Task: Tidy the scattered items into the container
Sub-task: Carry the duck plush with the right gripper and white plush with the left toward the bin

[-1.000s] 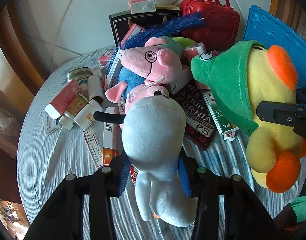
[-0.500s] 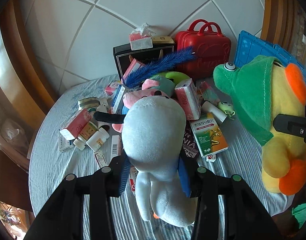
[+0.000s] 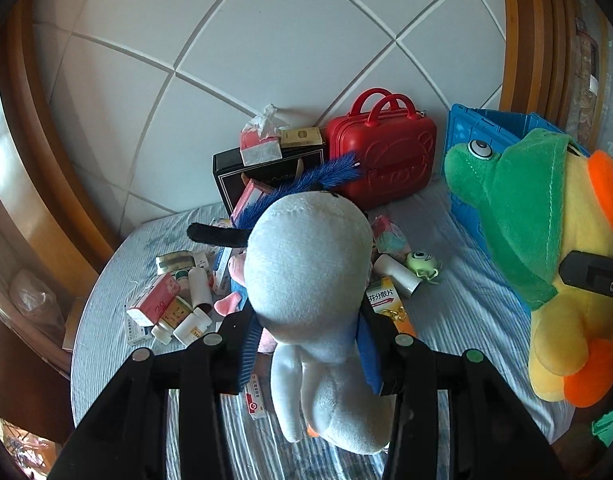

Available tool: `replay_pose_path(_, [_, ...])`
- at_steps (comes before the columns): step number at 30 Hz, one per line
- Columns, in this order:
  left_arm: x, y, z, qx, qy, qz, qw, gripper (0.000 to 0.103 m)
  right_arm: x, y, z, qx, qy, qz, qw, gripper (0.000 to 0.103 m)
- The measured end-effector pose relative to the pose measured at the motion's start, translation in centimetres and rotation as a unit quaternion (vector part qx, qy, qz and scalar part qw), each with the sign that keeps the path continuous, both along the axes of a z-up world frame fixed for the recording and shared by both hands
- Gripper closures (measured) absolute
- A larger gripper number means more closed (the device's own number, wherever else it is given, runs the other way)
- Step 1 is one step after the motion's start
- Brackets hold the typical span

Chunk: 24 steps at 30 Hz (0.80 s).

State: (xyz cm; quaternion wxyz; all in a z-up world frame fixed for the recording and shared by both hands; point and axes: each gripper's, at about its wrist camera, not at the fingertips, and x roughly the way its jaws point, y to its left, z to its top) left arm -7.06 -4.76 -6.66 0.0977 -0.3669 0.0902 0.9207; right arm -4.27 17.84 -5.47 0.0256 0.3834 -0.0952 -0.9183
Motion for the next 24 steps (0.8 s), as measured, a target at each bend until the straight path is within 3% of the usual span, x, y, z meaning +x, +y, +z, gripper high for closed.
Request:
replay_pose_path(11, [-0.7, 6.1, 4.1, 0.004, 0.033, -0.039, 0.9987, 0.061, 3.0, 5.6, 3.9, -0.010, 0.048, -0.039, 0.998, 0.033])
replay_pose_path(24, [-2.5, 16.1, 7.5, 0.004, 0.065, -0.109, 0.9919, 0.061, 5.9, 14.0, 6.7, -0.015, 0.089, -0.086, 0.992, 0.033])
